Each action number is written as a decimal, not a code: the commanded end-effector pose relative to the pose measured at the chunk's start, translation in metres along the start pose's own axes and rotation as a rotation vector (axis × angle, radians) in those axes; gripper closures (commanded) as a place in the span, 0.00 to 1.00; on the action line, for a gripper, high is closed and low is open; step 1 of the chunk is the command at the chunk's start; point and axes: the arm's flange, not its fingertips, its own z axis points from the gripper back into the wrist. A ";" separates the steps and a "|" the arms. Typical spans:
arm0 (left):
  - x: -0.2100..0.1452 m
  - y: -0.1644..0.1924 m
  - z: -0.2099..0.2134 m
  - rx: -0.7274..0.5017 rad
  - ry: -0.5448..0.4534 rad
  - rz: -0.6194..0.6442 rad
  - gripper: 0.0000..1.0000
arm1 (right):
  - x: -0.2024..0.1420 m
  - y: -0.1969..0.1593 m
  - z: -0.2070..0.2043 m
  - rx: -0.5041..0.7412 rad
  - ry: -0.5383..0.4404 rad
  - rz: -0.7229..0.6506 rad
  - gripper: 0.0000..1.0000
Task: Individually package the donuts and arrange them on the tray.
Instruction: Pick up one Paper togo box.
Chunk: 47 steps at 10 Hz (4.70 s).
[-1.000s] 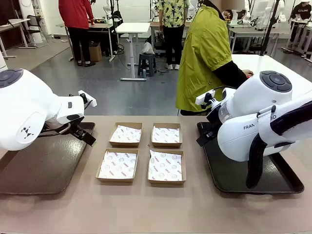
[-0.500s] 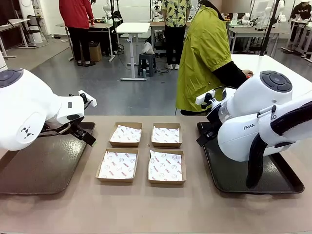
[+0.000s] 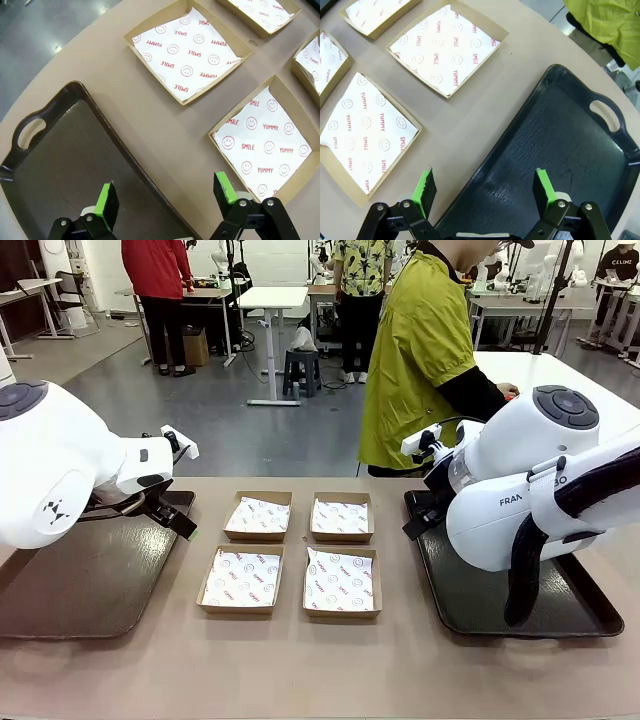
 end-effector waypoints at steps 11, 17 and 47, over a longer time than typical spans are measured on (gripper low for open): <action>-0.102 -0.024 0.069 0.019 0.070 -0.121 0.00 | -0.096 0.027 0.098 -0.043 0.092 -0.005 0.00; -0.002 0.008 0.073 0.012 0.109 -0.107 0.00 | -0.002 -0.003 0.126 -0.056 0.129 -0.013 0.00; -0.180 0.196 0.120 -1.125 -0.297 0.569 0.00 | -0.180 -0.157 0.175 0.988 -0.147 -0.833 0.00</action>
